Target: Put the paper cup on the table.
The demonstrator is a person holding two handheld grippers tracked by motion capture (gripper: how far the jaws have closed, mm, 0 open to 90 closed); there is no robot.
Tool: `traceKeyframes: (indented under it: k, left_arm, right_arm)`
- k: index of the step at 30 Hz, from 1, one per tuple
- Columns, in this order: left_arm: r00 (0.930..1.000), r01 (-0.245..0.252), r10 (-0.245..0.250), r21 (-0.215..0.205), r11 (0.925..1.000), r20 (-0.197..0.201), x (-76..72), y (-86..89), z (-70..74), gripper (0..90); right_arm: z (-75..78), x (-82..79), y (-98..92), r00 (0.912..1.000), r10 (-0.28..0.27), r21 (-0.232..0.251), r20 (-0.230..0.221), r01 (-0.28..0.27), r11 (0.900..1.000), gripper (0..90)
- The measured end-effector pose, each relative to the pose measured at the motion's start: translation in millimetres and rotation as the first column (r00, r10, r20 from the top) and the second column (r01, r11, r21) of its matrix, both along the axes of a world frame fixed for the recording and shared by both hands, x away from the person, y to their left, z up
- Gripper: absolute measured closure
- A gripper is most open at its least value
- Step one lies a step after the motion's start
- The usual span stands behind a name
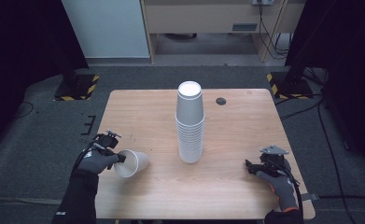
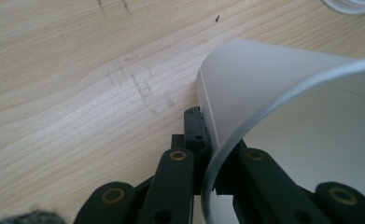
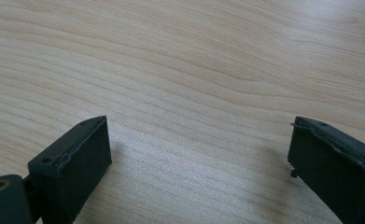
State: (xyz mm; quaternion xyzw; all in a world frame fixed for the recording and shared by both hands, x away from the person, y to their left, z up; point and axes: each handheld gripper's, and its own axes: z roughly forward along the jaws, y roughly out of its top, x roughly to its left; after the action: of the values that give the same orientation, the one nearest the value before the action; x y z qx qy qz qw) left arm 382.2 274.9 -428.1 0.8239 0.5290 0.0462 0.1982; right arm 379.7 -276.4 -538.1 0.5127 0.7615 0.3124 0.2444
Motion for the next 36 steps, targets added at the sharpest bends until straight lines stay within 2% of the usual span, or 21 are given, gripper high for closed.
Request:
traceKeyframes:
  k: [5, 8, 13, 17, 23, 24, 27, 32, 35, 36]
  left_arm:
    - [0.9993, -0.026, 0.026, 0.000, 0.9997, -0.027, 4.7, -0.2, -1.8, 86.7]
    - [0.9973, -0.046, 0.046, 0.001, 0.9989, -0.057, 10.2, -2.4, -3.0, 86.2]
    - [0.9909, -0.086, 0.086, 0.008, 0.9963, -0.103, 17.1, -6.8, -5.3, 85.3]
    - [0.9885, -0.109, 0.108, 0.003, 0.9941, -0.106, 20.7, -7.8, -6.3, 84.9]
    - [0.9923, -0.119, 0.118, -0.028, 0.9925, -0.038, 25.1, -11.0, -13.0, 79.6]
    - [0.9923, -0.119, 0.118, -0.028, 0.9925, -0.038, 25.1, -11.0, -13.0, 79.5]
    - [0.9931, -0.115, 0.116, -0.056, 0.9918, 0.015, 26.1, -11.7, -15.8, 79.3]
    - [0.9918, -0.115, 0.119, -0.068, 0.9910, 0.048, 25.4, -12.8, -14.6, 77.6]
    - [0.9912, -0.112, 0.117, -0.077, 0.9907, 0.062, 24.2, -12.6, -13.2, 71.9]
    - [0.9898, -0.107, 0.114, -0.089, 0.9903, 0.085, 23.2, -12.3, -11.8, 71.9]
  right_arm:
    - [-0.1, -0.1, 0.3, 1.0000, 0.000, 0.001, 0.000, 0.000, 1.000, 6.3]
    - [-0.1, 0.2, 0.1, 1.0000, 0.001, 0.003, 0.000, -0.001, 1.000, 6.3]
    - [-0.1, 0.3, -0.2, 1.0000, 0.002, 0.005, -0.003, -0.002, 1.000, 6.3]
    - [-0.3, 0.6, -0.5, 1.0000, 0.003, 0.006, -0.002, -0.003, 1.000, 6.3]
    - [-0.1, 0.6, -0.5, 1.0000, 0.003, 0.008, -0.005, -0.003, 1.000, 6.3]
    - [-0.1, 0.6, -0.5, 1.0000, 0.002, 0.008, -0.005, -0.002, 1.000, 6.3]
    - [-0.1, 0.6, -0.5, 1.0000, 0.003, 0.008, -0.005, -0.003, 1.000, 6.3]
    - [-0.1, 0.7, -0.6, 1.0000, 0.002, 0.009, -0.006, -0.002, 1.000, 6.3]
    - [-0.1, 0.7, -0.6, 1.0000, 0.002, 0.009, -0.006, -0.002, 1.000, 6.3]
    - [-0.1, 0.7, -0.6, 1.0000, 0.002, 0.009, -0.006, -0.002, 1.000, 6.3]
